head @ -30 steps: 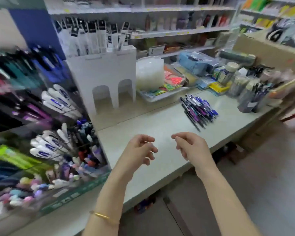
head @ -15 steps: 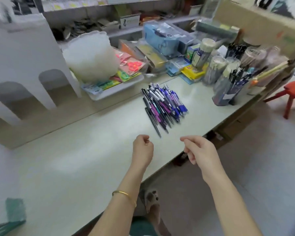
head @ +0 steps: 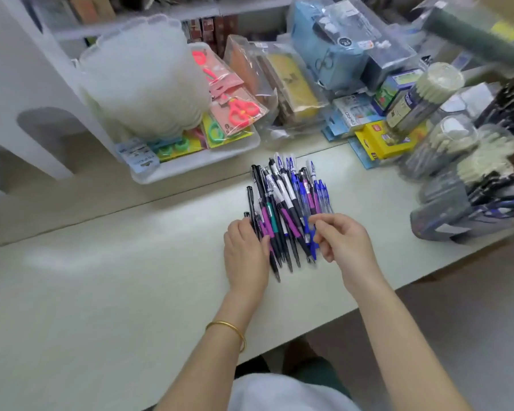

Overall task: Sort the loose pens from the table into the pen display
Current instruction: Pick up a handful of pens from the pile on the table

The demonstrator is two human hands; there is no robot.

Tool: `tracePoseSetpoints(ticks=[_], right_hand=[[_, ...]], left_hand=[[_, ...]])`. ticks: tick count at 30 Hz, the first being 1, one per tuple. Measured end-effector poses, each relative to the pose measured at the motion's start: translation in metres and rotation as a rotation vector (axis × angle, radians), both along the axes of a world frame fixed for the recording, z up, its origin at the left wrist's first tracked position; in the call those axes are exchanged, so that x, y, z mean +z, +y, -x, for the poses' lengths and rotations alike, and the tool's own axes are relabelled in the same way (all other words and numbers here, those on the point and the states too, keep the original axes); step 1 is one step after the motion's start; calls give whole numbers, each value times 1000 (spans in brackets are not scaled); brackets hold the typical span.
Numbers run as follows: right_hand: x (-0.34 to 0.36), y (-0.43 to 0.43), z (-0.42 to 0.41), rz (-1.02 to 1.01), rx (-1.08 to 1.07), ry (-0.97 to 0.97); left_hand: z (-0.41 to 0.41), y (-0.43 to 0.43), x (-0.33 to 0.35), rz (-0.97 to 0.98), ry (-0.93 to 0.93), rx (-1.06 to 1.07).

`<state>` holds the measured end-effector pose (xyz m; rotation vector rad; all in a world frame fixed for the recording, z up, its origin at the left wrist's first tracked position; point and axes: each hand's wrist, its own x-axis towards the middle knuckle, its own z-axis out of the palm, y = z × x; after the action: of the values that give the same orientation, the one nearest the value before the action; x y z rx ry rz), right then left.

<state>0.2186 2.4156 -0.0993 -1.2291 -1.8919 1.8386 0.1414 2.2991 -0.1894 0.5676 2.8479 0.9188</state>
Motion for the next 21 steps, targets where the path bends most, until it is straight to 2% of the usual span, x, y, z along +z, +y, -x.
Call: tracePoseSetpoints(ticks=[3, 8, 12, 16, 21], right_hand=[[-1, 20, 22, 4, 88, -2], [2, 42, 48, 33, 210, 14], [4, 56, 58, 51, 249, 17], [-1, 66, 63, 42, 271, 3], [-3, 74, 71, 44, 290, 1]], left_hand=[[1, 2, -5, 2, 43, 78], [17, 20, -1, 11, -4, 206], [28, 36, 7, 24, -37, 234], [20, 42, 1, 140, 43, 207], [26, 46, -3, 152, 55, 298]])
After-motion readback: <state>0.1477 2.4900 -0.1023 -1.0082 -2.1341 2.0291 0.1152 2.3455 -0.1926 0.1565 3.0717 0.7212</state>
